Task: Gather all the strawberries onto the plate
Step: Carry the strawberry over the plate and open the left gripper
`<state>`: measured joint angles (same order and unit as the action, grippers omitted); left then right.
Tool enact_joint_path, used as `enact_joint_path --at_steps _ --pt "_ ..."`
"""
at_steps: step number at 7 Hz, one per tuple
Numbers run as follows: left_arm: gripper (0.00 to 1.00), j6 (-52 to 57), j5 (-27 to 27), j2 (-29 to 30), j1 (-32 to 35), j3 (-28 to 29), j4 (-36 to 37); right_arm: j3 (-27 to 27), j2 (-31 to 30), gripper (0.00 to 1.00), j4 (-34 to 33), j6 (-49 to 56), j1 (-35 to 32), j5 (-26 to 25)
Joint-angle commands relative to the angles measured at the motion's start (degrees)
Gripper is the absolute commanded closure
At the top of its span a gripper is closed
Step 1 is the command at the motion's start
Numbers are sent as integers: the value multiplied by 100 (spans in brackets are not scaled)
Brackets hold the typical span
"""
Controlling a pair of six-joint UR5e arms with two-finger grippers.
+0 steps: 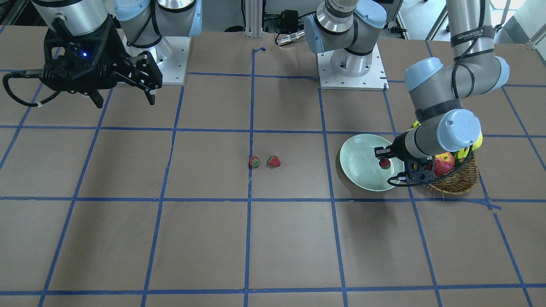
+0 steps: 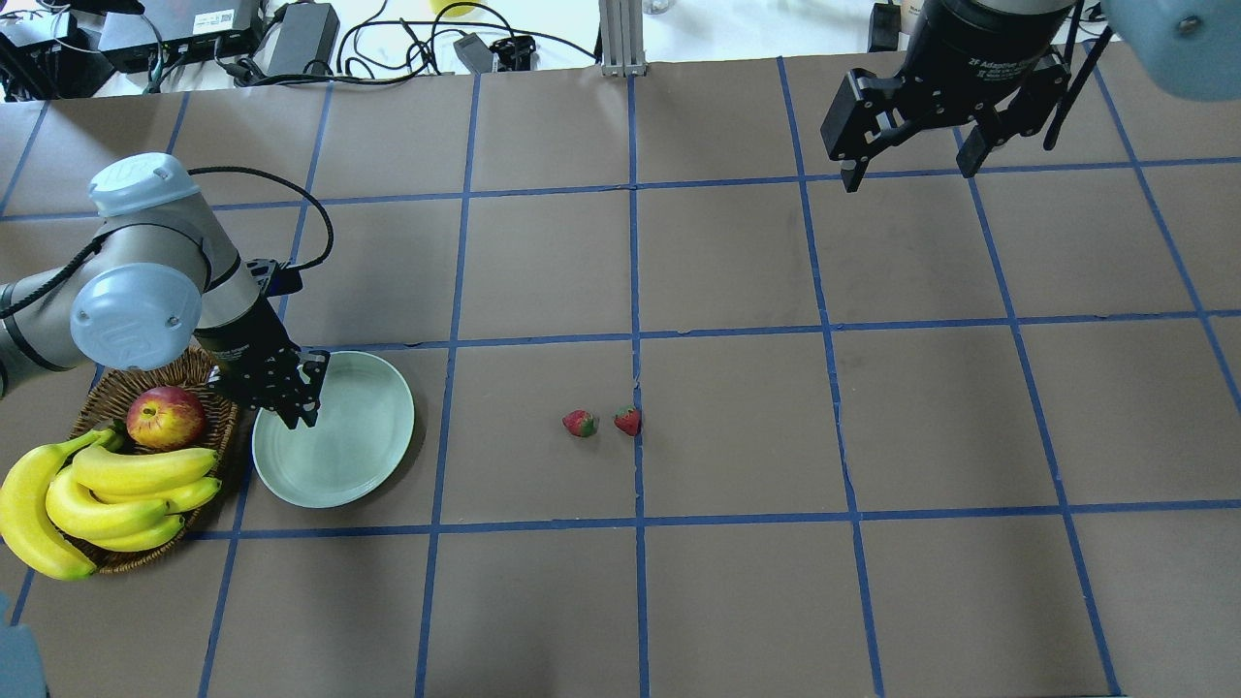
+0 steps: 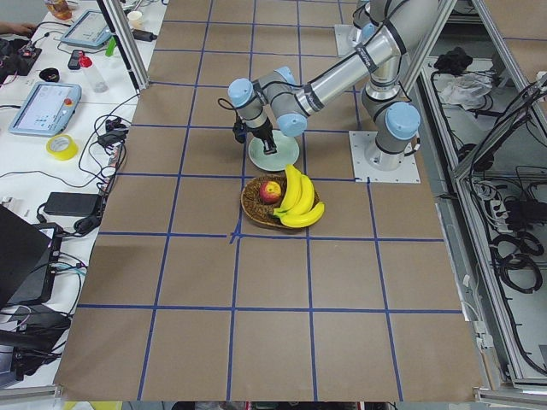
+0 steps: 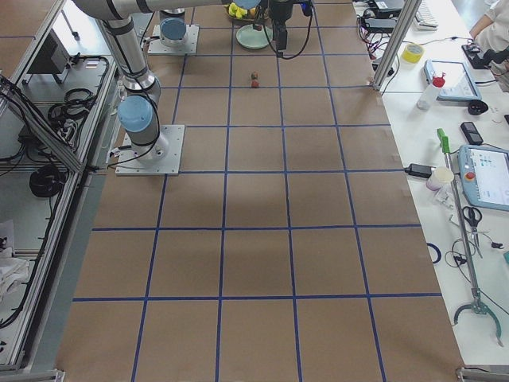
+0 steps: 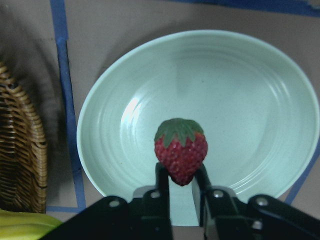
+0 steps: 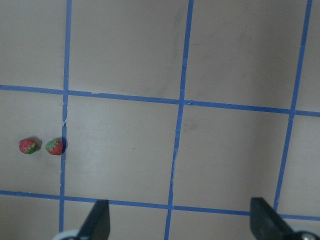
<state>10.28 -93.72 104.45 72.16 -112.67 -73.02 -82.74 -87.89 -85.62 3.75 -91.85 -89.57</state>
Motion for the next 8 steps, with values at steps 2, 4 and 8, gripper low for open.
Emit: enact_joint_path --at_steps 2,4,8 --pt "0 0 -6 -135 9 113 34 -32 0 0 1 3 0 10" --pt "0 -105 64 -171 210 568 -45 -32 0 0 -8 -6 0 18" --pt "0 -1490 817 -66 1764 835 94 -41 0 0 1 3 0 18"
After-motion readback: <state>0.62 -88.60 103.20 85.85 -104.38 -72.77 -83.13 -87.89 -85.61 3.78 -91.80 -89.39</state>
